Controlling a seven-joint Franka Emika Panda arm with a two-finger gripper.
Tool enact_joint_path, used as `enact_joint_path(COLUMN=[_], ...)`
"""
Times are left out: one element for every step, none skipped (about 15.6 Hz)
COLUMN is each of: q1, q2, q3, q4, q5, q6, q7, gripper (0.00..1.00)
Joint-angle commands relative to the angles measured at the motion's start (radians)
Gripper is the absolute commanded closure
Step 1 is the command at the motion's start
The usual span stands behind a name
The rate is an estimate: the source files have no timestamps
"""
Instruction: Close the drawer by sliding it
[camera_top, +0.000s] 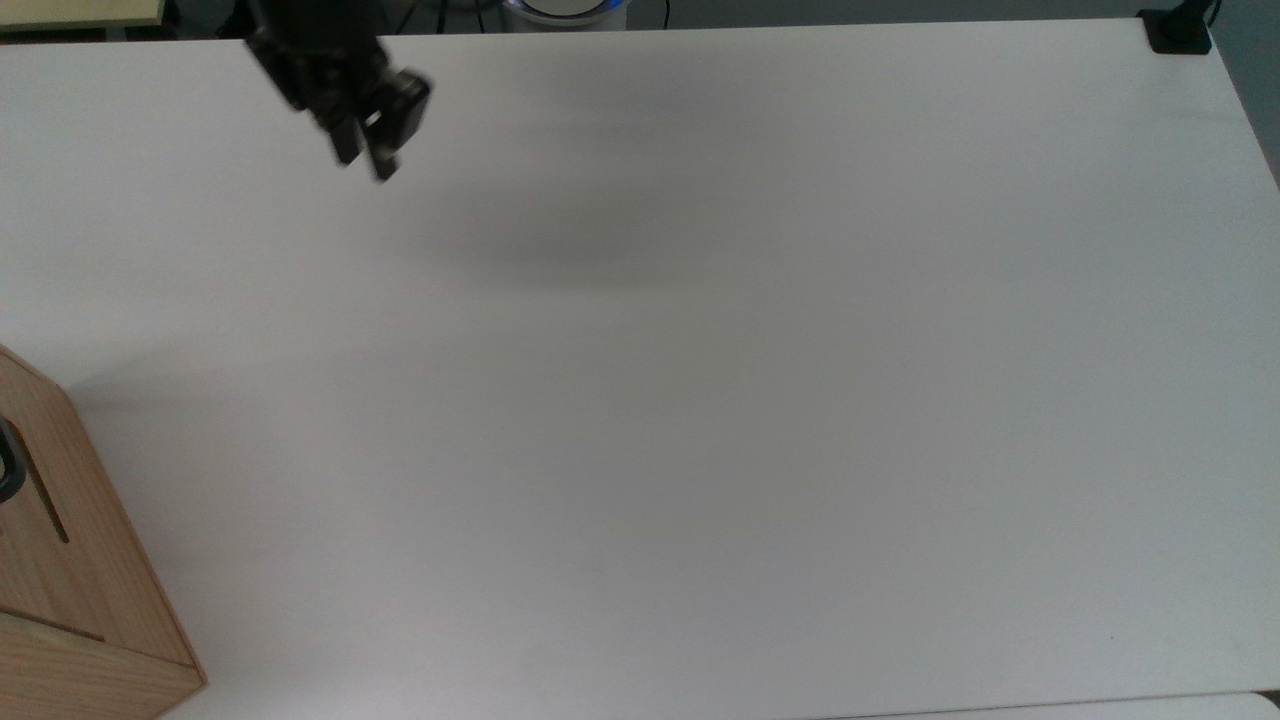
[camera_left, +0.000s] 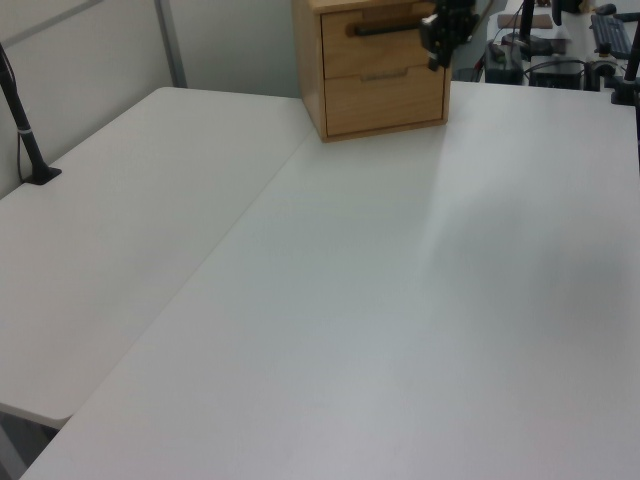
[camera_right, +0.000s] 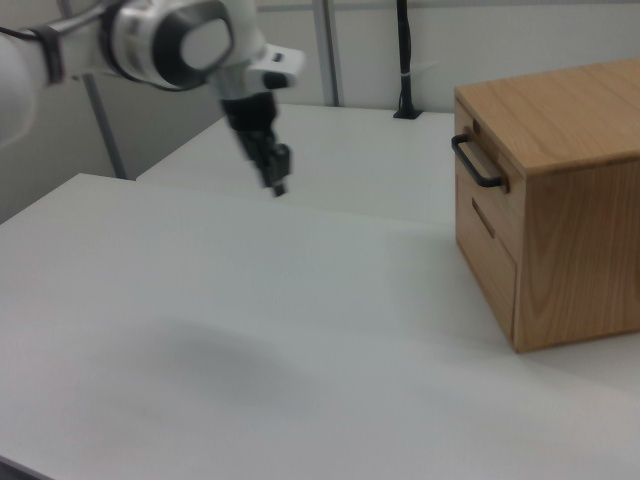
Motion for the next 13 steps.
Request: enact_joint_path(q1=[0.054,0.071,0.088,0.114,0.135,0.155,0.166,0.168,0.166,0.16,0.157,0.157,0.158], q2=[-0.097,-0.1,-0.1,-0.1,-0.1,-0.1,-0.1,-0.099,-0.094,-0.094,-0.094,-0.094,-0.094], q3=[-0.023,-0.03,-0.043,-0.056,-0.072,-0.083,-0.084,-0.086,-0.086,-0.086,-0.086,-0.086,-0.086], q4=[-0.04,-0.027,-0.026,-0.026,-0.026,-0.026,-0.027,-0.027,-0.026,-0.024,-0.024,-0.024,-0.024], q5=[0.042,0.04,0.03,0.023,0.017,0.0,-0.015,-0.02,-0.021,-0.021,-0.023,-0.023,-0.026], q6=[-0.176,-0.202,-0.223,-0.233,-0.233,-0.234,-0.236,-0.237,-0.239,-0.24,-0.24,-0.24,-0.239], q7=[-0.249,-0.301,-0.38,-0.449,-0.482,-0.482,-0.481,-0.478,-0.469,-0.459,-0.455,-0.441,-0.408], gripper=[0.0,0.0,0.0,0.0,0.0,0.0,0.0,0.0,0.0,0.0,0.0,0.0,0.0])
